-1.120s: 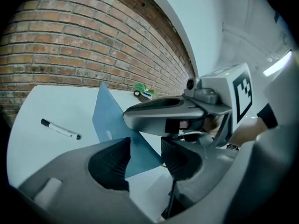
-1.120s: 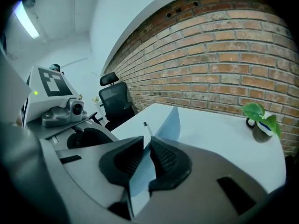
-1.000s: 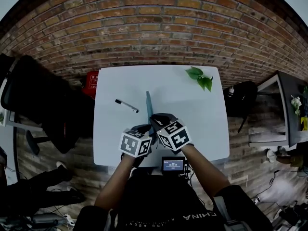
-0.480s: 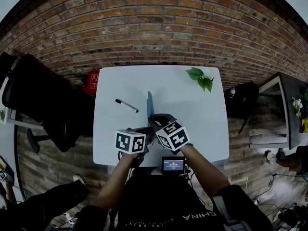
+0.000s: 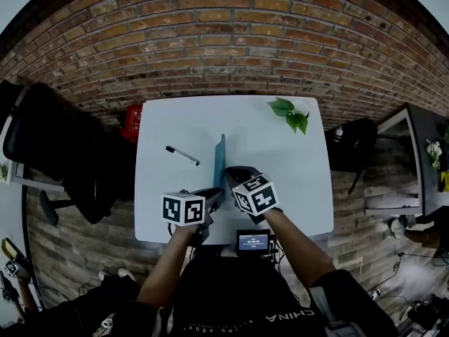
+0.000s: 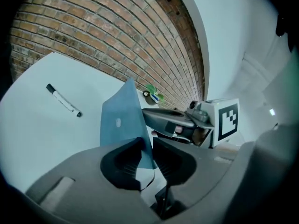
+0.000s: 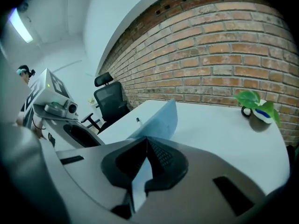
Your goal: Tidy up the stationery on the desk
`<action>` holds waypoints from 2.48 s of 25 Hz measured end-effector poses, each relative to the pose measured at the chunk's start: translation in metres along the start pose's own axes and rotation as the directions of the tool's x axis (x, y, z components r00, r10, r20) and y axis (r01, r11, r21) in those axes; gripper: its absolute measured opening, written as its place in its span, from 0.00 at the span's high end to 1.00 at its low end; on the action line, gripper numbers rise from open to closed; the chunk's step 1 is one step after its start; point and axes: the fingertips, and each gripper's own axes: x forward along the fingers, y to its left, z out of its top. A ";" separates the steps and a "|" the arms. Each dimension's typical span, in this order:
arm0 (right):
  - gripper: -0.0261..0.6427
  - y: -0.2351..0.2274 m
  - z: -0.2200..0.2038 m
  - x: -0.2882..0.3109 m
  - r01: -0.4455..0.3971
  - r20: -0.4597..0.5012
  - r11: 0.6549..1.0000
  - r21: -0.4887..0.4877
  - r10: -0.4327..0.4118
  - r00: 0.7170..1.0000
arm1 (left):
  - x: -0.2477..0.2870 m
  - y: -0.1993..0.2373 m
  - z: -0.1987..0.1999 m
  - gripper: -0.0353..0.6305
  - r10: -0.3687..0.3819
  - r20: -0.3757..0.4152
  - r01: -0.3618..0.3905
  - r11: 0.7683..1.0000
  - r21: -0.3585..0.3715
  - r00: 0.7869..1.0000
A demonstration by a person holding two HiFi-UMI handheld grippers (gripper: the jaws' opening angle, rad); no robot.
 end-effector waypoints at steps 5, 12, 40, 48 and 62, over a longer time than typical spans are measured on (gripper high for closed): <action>0.95 -0.003 0.001 -0.007 -0.007 0.020 1.000 0.015 0.006 1.000 | 0.005 -0.009 0.002 0.82 -0.041 0.003 0.041 0.999 0.008 0.999; 0.95 -0.023 0.009 -0.035 0.067 0.035 0.997 -0.035 -0.065 0.997 | 0.024 -0.040 0.012 0.82 -0.178 0.038 0.179 0.983 -0.036 0.983; 0.95 -0.021 -0.047 0.027 0.101 -0.125 0.995 0.003 -0.100 0.987 | 0.011 0.085 -0.026 0.85 -0.037 0.005 0.037 0.982 -0.185 0.999; 0.95 -0.031 -0.083 0.028 0.111 -0.182 0.994 0.019 -0.106 0.978 | 0.024 0.109 -0.047 0.84 0.081 -0.130 -0.097 0.987 -0.126 0.988; 0.95 -0.031 -0.103 0.029 0.095 -0.225 0.995 0.012 -0.090 0.970 | 0.004 0.121 -0.041 0.89 0.173 -0.033 -0.171 0.984 0.056 0.984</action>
